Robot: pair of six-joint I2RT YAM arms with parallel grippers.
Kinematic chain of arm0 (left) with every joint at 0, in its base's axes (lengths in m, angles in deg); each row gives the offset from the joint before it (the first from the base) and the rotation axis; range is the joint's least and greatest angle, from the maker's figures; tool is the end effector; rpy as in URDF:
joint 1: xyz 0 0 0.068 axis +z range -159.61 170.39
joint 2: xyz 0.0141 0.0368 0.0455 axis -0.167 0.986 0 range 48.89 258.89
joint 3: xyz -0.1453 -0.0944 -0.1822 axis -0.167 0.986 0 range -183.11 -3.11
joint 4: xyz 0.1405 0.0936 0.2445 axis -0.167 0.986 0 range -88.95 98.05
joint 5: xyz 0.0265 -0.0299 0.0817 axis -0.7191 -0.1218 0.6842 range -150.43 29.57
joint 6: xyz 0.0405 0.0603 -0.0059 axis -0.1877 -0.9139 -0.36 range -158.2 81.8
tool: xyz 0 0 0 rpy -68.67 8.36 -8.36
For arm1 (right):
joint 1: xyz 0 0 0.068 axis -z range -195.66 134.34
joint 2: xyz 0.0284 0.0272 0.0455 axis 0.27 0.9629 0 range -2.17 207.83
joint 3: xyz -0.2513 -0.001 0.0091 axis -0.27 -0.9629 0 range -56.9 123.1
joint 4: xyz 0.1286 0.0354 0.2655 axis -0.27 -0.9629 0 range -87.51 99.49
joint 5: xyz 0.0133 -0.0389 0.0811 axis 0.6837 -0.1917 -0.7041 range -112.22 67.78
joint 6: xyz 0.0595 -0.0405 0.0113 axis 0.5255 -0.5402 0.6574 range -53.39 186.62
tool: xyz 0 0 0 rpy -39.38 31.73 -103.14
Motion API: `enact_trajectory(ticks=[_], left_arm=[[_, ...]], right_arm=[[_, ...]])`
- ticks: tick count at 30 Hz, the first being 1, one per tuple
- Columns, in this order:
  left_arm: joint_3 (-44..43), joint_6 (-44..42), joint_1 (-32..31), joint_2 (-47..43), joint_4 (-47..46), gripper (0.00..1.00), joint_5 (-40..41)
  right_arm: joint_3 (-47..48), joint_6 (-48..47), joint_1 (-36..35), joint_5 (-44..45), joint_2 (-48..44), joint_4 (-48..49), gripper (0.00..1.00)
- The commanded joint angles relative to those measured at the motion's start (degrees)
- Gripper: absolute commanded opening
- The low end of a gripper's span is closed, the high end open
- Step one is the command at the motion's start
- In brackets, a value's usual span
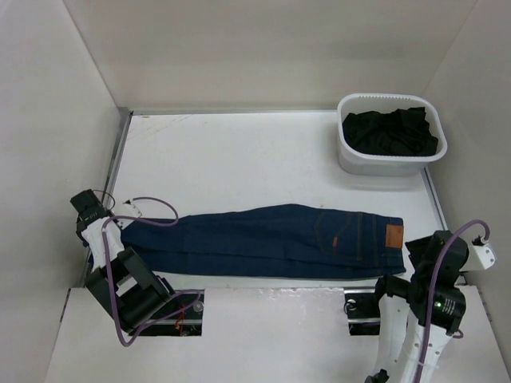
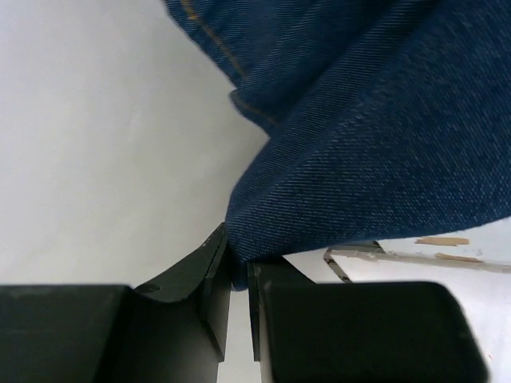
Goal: Fold and stack the trousers
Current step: Fold the trousers
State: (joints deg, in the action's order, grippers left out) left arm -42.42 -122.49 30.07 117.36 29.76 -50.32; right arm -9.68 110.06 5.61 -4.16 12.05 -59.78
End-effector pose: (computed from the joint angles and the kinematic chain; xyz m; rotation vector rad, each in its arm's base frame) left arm 0.2076 0.1861 0.1399 1.0346 2.7173 0.8599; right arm 0.0827 -0.0524 0.2994 1.3053 1.7345 -0.1269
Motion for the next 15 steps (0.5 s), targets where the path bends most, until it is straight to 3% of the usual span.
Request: enact_trajectory(ticks=[1,6,9,12,15], left_arm=[[-0.2,-2.4,0.0,-1.5,-0.9,0.11,-1.0],[-3.3,-6.1,3.2,-0.2,-2.9,0.21,-1.4],[-6.5,-9.4,6.0,0.4,-4.0,0.24,-2.2],[-8.8,-13.7,8.2,1.0,-2.8,0.30,-1.6],[-10.4,-16.3,9.7,1.0,-2.6,0.37,-1.7]], right_arm=[[3.2,0.9,-0.8,4.0,-1.0,-3.7,0.59],[-0.2,-2.0,-3.2,-8.5,1.7,5.5,0.55],[-3.4,-1.6,-6.0,-15.9,7.1,11.1,0.57],[-4.5,-0.4,-12.9,-14.8,11.2,14.5,0.60],[-4.5,0.9,-24.5,-9.8,16.1,16.3,0.61]])
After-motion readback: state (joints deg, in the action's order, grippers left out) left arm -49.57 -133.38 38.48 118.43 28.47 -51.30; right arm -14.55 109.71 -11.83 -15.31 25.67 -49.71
